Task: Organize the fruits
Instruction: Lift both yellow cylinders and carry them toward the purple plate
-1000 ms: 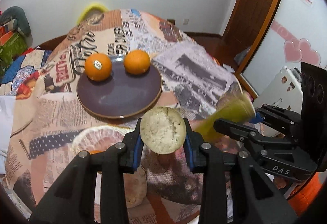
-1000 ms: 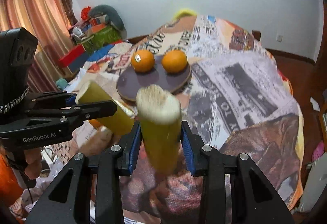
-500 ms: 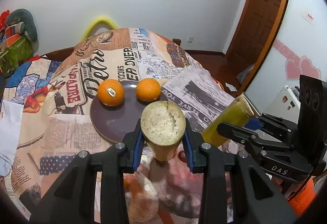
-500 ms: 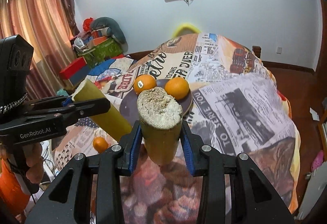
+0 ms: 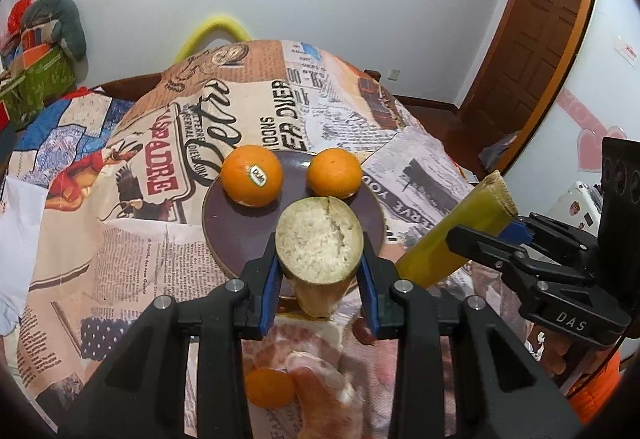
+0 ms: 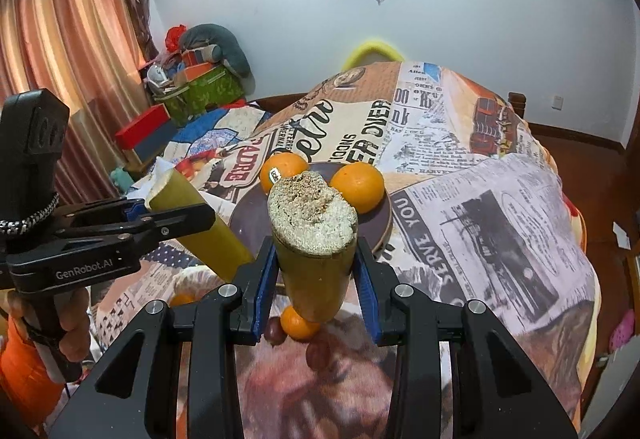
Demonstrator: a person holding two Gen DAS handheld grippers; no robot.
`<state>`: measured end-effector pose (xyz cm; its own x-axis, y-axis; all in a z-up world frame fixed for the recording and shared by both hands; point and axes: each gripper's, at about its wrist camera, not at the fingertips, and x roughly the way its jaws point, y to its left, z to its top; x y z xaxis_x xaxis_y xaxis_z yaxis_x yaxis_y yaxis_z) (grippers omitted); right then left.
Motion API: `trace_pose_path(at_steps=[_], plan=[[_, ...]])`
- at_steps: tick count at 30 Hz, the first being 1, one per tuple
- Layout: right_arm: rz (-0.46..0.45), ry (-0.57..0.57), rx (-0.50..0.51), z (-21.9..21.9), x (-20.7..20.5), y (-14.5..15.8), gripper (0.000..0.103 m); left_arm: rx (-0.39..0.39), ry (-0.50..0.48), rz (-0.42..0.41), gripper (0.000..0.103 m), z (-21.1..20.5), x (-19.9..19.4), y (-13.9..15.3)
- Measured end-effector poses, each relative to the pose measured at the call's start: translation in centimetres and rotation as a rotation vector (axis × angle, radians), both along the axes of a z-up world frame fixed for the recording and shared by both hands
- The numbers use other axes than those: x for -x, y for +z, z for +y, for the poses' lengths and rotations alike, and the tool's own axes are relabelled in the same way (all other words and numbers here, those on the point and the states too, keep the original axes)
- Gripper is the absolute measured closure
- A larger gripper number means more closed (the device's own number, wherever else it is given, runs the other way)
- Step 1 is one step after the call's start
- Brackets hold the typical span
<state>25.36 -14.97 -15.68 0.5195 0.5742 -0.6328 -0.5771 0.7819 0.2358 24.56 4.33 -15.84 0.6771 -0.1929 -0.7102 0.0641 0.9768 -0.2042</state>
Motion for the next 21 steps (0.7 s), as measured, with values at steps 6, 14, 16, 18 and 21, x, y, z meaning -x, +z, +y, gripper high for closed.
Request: trace_pose_path(at_steps=[6, 14, 16, 18, 21], plan=[[0.004, 0.006, 0.014, 1.1, -1.1, -0.7, 0.069, 0.03, -0.01, 0.024, 0.069, 0.6, -1.6, -1.0], [0.024, 0.007, 0.011, 1.4, -2.5, -1.6, 0.069, 0.011, -0.027, 0.024, 0.069, 0.0, -4.8, -1.5], [0.026, 0.012, 0.007, 1.6, -2.9, -1.7, 0.069, 0.01, -0.027, 0.031, 0.069, -0.1, -5.6, -1.9], [0.026, 0.019, 0.009, 1.9, -3.2, -1.8, 0.069, 0.0, -0.027, 0.04, 0.069, -0.1, -6.4, -2.3], [0.028, 0.023, 0.001, 2.0, -3.4, -2.1, 0.069, 0.008, -0.022, 0.038, 0.069, 0.2, -7.3, -2.7]])
